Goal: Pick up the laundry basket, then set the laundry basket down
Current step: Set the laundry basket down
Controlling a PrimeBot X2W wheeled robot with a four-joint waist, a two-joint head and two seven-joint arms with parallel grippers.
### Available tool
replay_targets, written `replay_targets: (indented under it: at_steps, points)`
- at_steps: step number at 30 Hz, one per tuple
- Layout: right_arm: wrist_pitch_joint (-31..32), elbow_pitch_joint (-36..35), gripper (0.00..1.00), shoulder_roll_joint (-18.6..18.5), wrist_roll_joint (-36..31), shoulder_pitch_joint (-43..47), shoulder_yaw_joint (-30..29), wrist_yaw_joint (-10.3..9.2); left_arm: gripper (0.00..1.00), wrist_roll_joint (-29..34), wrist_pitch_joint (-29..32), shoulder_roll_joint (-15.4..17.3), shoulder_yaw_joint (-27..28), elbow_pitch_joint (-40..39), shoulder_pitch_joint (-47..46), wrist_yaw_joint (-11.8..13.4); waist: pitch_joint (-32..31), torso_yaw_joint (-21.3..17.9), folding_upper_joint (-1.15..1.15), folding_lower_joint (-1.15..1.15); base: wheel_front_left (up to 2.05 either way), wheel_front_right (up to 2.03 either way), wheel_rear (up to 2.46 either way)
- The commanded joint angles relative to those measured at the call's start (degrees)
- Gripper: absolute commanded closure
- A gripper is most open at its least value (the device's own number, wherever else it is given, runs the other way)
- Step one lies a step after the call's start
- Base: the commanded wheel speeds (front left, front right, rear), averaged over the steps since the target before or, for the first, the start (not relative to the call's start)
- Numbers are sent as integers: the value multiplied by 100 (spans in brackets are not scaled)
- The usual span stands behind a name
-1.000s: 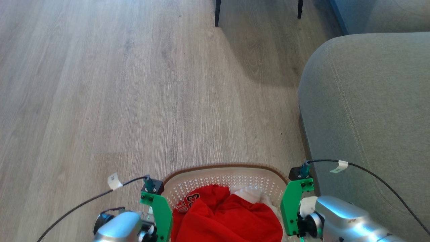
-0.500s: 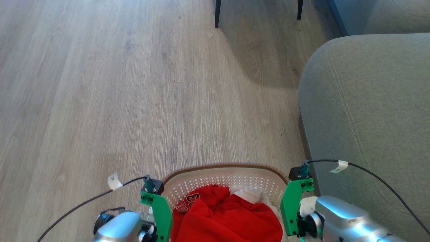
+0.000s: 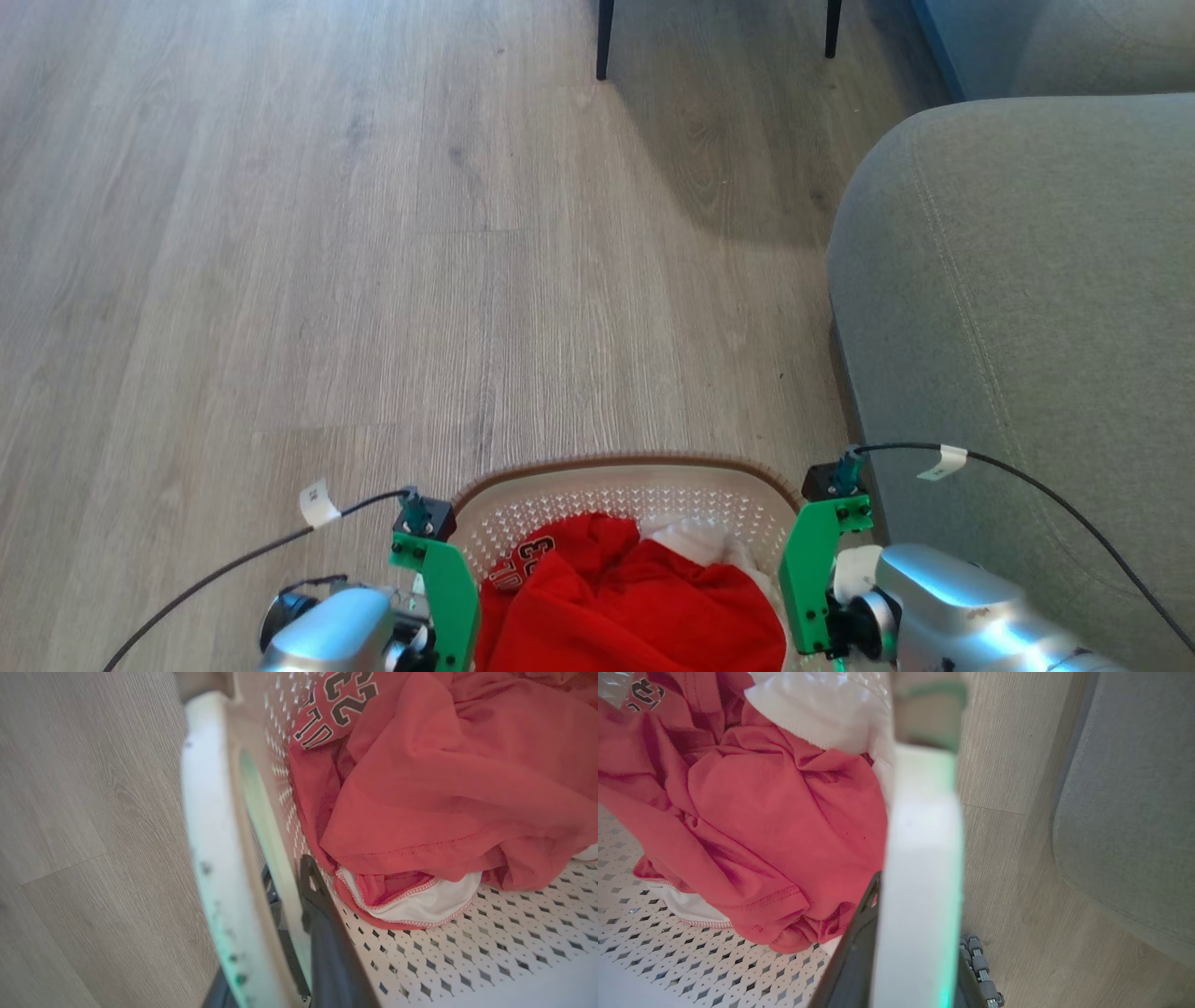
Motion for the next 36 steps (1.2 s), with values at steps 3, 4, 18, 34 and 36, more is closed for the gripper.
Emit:
replay_targets:
  at_steps: [3, 4, 18, 34, 36]
  points:
    - [7, -213, 100, 121, -67, -66, 115, 142, 100, 91, -31, 28, -9, -81, -287, -88, -2, 7, -1, 0, 0, 0, 0]
    - [8, -214, 100, 120, -66, -64, 115, 142, 100, 94, -33, 27, -9, -79, -290, -88, -3, 8, -1, 0, 0, 0, 0]
    - [8, -235, 100, 108, -52, -61, 116, 142, 100, 88, -39, 17, -9, -56, -306, -88, 7, 1, -1, 0, 0, 0, 0]
    - [-290, -362, 100, -39, -62, -327, 116, 142, 100, 143, -277, -82, -9, 50, -620, -88, 817, -26, -1, 0, 0, 0, 0]
    - [-459, -401, 100, -98, -86, -446, 116, 142, 100, 193, -412, -110, -9, 119, -779, -88, 1130, -23, -1, 0, 0, 0, 0]
